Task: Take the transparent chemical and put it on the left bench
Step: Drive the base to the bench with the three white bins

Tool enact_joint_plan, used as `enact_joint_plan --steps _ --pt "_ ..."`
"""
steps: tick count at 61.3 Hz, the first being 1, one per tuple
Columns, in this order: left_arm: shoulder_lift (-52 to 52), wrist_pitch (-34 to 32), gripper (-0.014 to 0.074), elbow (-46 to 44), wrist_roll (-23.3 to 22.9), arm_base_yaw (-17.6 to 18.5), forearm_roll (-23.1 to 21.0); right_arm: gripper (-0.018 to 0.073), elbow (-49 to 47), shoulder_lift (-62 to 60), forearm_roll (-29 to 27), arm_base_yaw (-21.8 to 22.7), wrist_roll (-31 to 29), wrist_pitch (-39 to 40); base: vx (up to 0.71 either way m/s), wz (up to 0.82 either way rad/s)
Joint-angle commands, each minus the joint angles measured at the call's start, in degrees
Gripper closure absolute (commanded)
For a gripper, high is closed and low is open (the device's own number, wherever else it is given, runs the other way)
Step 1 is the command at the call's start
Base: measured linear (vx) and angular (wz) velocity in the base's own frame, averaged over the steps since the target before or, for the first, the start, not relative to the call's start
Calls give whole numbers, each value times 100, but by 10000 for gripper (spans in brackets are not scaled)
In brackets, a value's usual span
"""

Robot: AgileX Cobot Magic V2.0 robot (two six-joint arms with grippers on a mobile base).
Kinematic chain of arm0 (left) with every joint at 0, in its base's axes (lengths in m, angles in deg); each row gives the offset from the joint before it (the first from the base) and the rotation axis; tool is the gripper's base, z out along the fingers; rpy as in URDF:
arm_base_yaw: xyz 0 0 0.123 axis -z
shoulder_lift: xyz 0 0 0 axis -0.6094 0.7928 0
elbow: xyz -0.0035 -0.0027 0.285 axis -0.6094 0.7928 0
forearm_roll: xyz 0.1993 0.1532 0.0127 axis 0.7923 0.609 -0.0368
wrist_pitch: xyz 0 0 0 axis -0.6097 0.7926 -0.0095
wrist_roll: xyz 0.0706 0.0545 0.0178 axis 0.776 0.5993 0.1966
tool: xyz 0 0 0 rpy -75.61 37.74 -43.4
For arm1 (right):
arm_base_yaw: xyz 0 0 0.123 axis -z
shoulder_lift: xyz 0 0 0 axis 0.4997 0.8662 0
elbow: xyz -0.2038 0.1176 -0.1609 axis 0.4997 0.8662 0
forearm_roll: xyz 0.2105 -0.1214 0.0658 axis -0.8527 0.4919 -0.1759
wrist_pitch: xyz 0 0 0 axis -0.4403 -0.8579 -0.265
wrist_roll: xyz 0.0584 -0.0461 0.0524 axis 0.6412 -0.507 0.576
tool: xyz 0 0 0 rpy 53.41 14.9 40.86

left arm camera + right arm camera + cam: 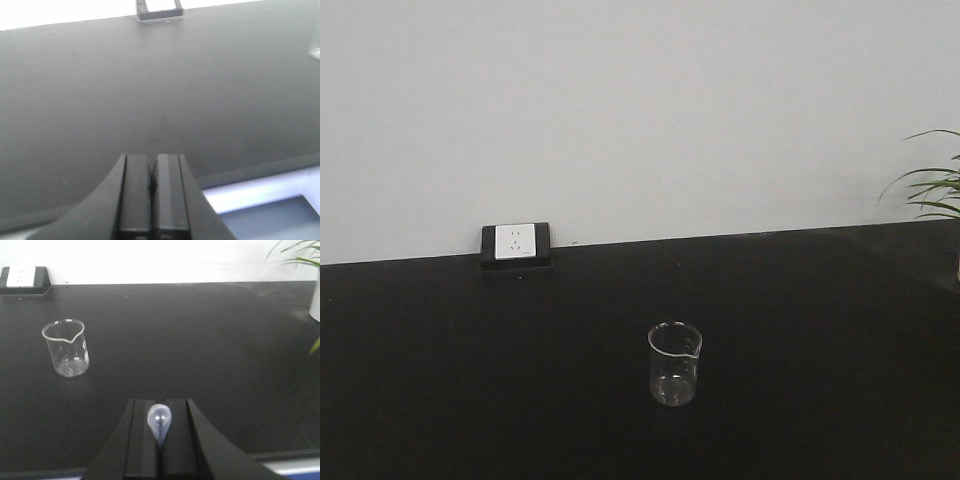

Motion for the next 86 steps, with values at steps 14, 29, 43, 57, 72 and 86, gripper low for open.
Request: enact_joint_plan --steps 14,29,43,57,72,86 --pt "-110 -449 600 93 -45 10 -4 562 -174 1 77 23 -47 419 -35 3" --pt "-110 -449 600 93 -45 10 -4 562 -174 1 77 18 -47 418 -39 34" --pt "-110 -449 600 93 -45 10 -4 562 -174 1 77 18 -47 418 -41 52" --pt "-110 -449 600 93 -45 10 -4 562 -174 1 77 24 -47 410 -41 51" --pt "-110 -449 600 93 -45 10 -4 562 -174 1 77 24 -47 410 -39 44" --pt "-110 -449 600 93 -45 10 -4 562 -174 1 77 24 -47 410 -35 49"
